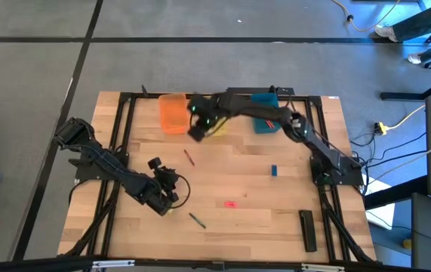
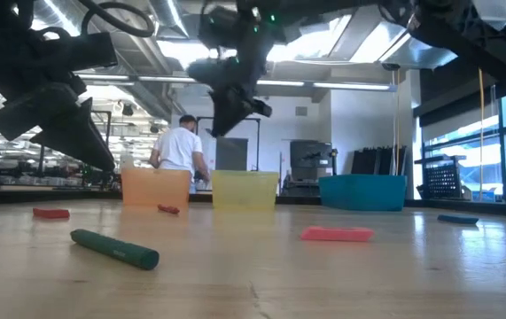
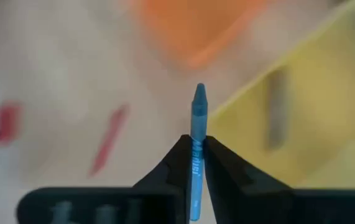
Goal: Sort crayons/erasers/pens/pencils in bins
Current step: Put the gray crayon into the yellow bin
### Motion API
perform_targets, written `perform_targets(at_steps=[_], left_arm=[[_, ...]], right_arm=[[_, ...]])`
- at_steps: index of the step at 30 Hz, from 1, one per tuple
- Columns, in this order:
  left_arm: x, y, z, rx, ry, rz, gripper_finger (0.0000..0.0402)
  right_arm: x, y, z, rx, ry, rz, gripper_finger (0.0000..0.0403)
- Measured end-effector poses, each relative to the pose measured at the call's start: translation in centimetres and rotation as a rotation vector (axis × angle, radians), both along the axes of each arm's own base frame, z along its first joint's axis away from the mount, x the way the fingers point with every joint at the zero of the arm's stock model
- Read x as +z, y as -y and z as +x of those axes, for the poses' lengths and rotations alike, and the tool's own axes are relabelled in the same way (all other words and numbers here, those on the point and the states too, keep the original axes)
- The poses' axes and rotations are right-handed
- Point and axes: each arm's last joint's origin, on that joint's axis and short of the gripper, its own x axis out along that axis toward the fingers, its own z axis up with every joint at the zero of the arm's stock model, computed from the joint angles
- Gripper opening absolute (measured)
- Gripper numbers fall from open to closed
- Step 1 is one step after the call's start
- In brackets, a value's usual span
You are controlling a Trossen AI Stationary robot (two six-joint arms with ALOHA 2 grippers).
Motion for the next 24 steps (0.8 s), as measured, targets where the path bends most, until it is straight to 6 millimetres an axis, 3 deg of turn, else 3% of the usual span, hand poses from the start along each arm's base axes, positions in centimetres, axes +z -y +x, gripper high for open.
perform_targets(at_steps=[5, 9, 20, 24], left_arm=[[0.0, 0.0, 0.0, -0.001, -0.004, -0.003, 0.0133], [0.0, 0.0, 0.0, -0.001, -0.005, -0.004, 0.0133], [0.0, 0.0, 0.0, -0.003, -0.009, -0.015, 0.0133], [0.0, 0.1, 0.0, -0.003, -0.008, -0.019, 0.0133]], right_arm=[[-1.6, 4.4, -0.9, -0.156, -0.073, -0.137, 0.0040], [-2.7, 6.0, -0.9, -0.192, -0.059, -0.104, 0.0041], [-7.4, 6.9, -0.2, -0.214, -0.117, 0.035, 0.0043], [-8.1, 6.5, 0.0, -0.204, -0.127, 0.051, 0.0044]])
